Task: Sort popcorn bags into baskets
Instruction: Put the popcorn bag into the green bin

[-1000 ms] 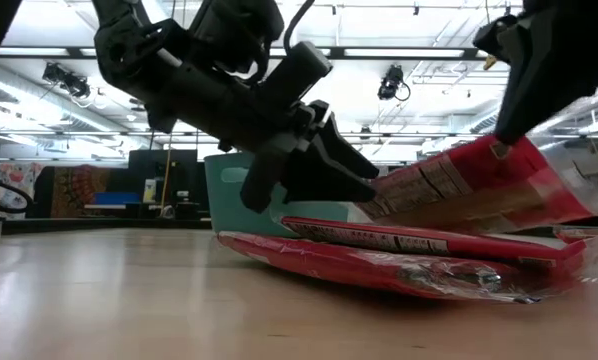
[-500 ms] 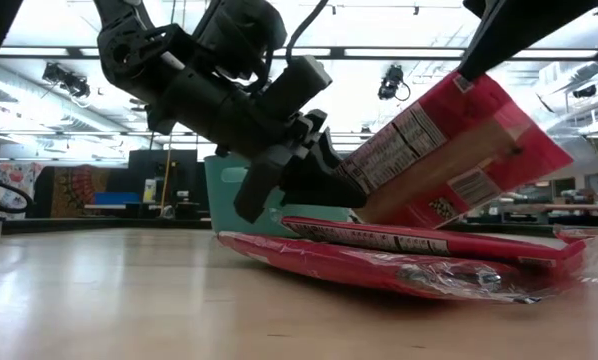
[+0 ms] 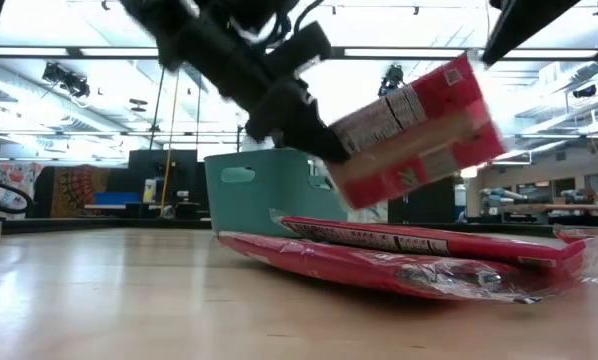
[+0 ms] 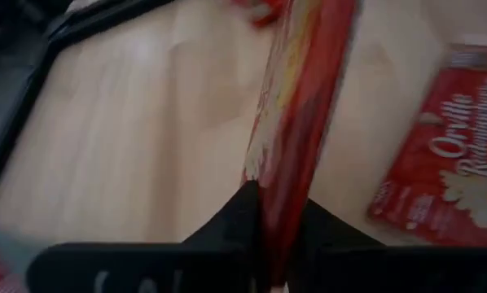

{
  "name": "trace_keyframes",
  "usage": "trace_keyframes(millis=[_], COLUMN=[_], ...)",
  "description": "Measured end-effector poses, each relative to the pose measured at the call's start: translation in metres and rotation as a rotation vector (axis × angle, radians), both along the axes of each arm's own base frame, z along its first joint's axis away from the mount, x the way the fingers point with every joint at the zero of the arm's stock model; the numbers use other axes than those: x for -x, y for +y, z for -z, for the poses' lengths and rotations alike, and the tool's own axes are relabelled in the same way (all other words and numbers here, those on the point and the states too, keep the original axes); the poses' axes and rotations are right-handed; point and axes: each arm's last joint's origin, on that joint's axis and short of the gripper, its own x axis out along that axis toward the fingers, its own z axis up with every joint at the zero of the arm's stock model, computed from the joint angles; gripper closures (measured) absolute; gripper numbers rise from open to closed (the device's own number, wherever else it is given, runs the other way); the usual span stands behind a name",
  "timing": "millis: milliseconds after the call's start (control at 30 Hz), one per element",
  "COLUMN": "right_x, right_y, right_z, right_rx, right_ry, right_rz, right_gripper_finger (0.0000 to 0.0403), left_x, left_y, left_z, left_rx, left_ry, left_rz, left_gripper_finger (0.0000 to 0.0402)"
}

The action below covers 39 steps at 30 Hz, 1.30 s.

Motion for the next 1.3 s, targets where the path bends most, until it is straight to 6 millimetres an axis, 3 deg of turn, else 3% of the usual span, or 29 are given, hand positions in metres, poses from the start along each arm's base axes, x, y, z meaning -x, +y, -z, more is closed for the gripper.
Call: trace_keyframes(millis=[167, 400, 667, 800, 1000, 1300], right_x=[0.015, 0.023, 0.026, 0.029, 0.033, 0.034], right_y=[-0.011, -0.017, -0.022, -0.024, -0.027, -0.029], right_z=[-0.009, -0.005, 0.004, 0.013, 0.022, 0.03], right_rx=[-0.039, -0.015, 0.092, 0.136, 0.172, 0.196], right_ry=[0.005, 0.062, 0.061, 0.081, 0.117, 0.126], right_rz=[0.13, 0.191, 0.177, 0.167, 0.152, 0.146], right_gripper_finger=[0.0314, 0.0315, 0.0315, 0.0315, 0.0315, 0.0315], left_x=[0.005, 0.016, 0.023, 0.025, 0.032, 0.025], left_y=[0.007, 0.015, 0.04, 0.066, 0.102, 0.121], left_z=[-0.041, -0.088, -0.12, -0.117, -0.097, -0.065], left_rx=[0.016, -0.082, -0.189, -0.298, -0.227, -0.17], left_ry=[-0.008, -0.081, -0.172, -0.13, -0.043, 0.06], left_rz=[-0.158, -0.318, -0.42, -0.6, -0.765, -0.803], left_gripper_finger=[0.0361, 0.0373, 0.0374, 0.0373, 0.0371, 0.037])
